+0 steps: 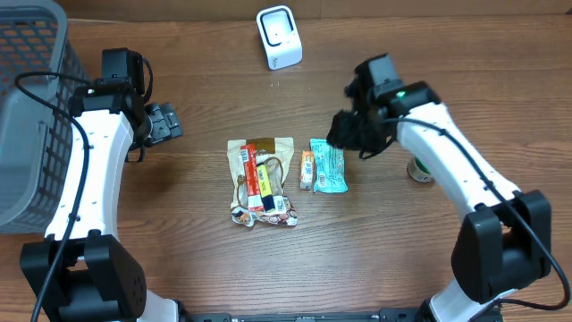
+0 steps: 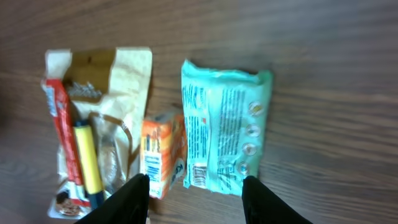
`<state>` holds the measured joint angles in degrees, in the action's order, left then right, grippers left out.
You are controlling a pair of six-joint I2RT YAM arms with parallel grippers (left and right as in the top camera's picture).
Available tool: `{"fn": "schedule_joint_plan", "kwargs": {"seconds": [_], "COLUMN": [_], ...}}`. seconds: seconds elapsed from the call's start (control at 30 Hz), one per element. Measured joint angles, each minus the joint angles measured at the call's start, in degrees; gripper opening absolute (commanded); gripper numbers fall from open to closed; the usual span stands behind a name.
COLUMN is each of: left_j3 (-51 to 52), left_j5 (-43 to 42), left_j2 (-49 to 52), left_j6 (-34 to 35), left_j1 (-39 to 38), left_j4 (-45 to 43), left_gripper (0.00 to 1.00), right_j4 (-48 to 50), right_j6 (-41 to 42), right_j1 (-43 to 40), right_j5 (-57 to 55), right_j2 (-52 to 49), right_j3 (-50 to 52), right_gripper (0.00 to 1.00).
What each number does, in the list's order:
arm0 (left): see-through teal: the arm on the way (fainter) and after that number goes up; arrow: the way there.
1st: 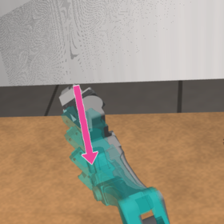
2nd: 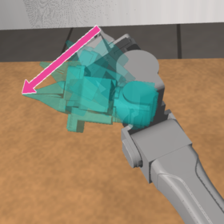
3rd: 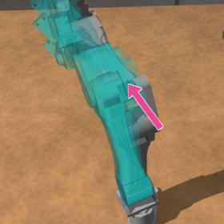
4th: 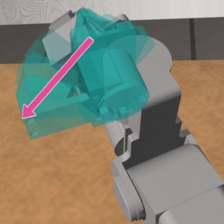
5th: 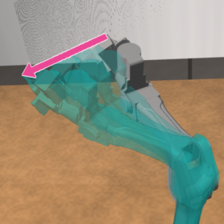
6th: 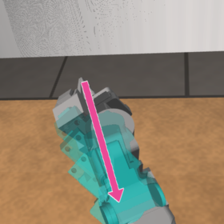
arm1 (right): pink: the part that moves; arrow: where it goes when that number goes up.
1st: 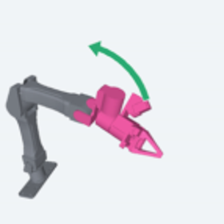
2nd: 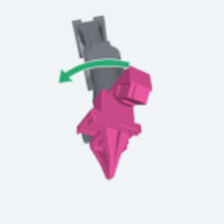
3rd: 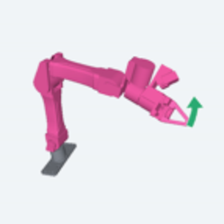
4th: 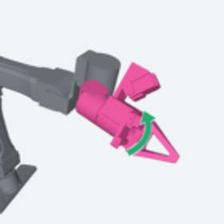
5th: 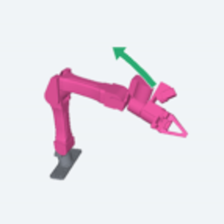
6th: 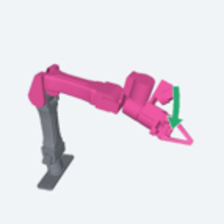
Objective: Scan the item barcode
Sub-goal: 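Move the right gripper over the teal pack and lower it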
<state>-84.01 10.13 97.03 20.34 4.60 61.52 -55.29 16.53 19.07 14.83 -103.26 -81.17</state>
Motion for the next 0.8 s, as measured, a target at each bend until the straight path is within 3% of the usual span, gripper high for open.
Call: {"fn": "schedule_joint_plan", "kwargs": {"seconds": [0.27,0.43,0.57,0.8], "left_j3": [0.0,0.0,0.0,0.0], "left_j5": [0.0,0.0,0.0,0.0], "left_j2": [0.0,0.0,0.0,0.0], "left_j6": [0.0,0.0,0.0,0.0], "left_j1": [0.0,0.0,0.0,0.0], "left_j4": [0.0,0.0,0.0,0.0], "left_gripper": [1.0,1.0,1.0,1.0], "right_j4": [6.69,6.91,6.91,7.45], "right_j6": [0.04,0.63,2.23,4.9], "right_j1": [1.22,1.2,1.2,1.2], "right_j5": [-0.07,-0.07,-0.04,0.02], "right_j2": [-0.26,-0.31,-0.31,-0.31], "right_j3": [8.33,8.98,9.01,9.07], "right_gripper": [0.49,0.28,0.04,0.04]}}
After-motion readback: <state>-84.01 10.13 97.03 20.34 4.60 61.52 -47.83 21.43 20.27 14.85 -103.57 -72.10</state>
